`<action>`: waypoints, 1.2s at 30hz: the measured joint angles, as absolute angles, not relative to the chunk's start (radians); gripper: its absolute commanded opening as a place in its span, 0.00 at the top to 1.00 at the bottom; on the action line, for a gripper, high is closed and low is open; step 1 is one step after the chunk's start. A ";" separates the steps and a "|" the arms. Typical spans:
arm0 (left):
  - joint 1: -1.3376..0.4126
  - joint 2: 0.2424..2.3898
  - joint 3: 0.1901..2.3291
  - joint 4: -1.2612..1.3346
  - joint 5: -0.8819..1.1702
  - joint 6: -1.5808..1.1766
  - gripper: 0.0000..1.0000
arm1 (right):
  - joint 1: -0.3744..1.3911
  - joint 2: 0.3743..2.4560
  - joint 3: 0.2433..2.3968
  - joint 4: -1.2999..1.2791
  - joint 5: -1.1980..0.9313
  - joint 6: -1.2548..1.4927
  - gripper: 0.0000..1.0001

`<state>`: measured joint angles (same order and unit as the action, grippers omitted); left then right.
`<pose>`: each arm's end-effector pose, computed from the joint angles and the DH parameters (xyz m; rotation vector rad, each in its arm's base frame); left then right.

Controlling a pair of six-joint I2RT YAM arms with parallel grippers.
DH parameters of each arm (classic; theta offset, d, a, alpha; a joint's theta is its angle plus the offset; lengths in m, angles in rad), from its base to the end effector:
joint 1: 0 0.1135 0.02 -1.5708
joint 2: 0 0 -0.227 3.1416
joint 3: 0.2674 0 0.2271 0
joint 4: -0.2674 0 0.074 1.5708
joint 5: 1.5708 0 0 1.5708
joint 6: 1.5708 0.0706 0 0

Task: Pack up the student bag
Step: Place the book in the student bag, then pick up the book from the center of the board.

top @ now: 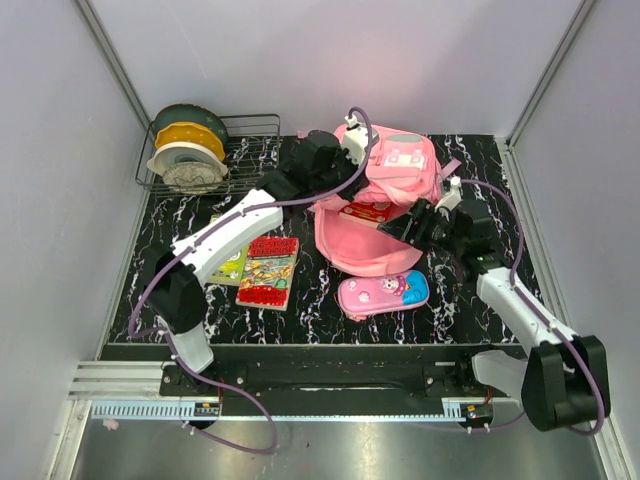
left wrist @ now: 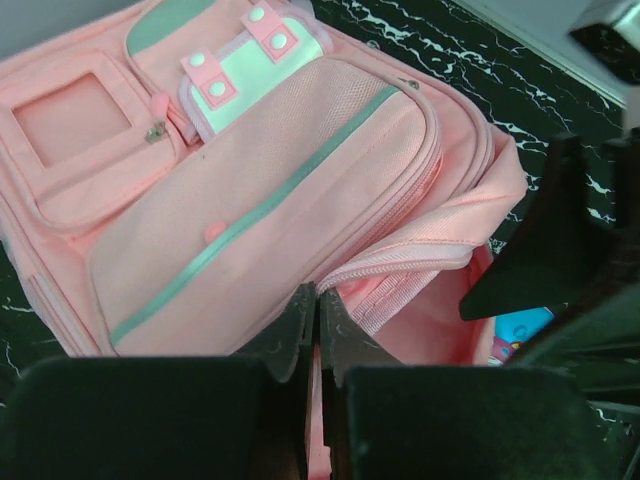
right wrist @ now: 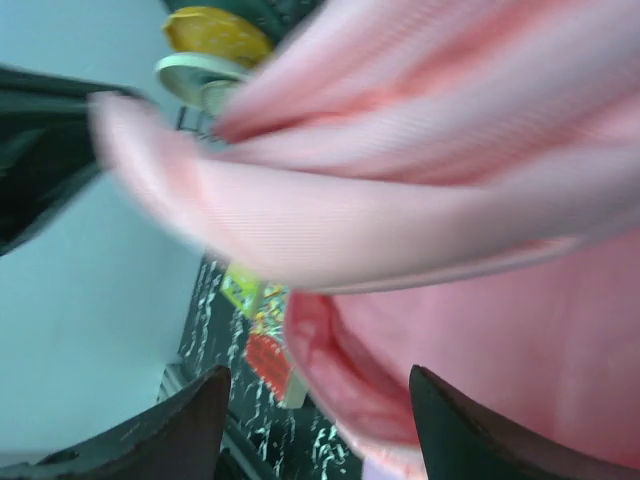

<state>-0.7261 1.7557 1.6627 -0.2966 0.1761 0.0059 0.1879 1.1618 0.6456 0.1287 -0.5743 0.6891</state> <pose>0.3045 -0.2869 0.3215 0.8291 1.8313 -0.6399 0.2613 0.0887 0.2155 0.1131 2.0649 1.1211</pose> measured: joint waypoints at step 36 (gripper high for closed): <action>-0.665 0.921 0.722 -0.384 -0.343 -0.398 0.01 | 0.388 1.152 0.839 -0.120 -0.480 0.693 0.23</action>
<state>-0.6651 0.9211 0.7223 -0.3836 -0.3428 -0.3985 0.3878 1.1522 0.8391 -0.1204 -0.4801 0.6933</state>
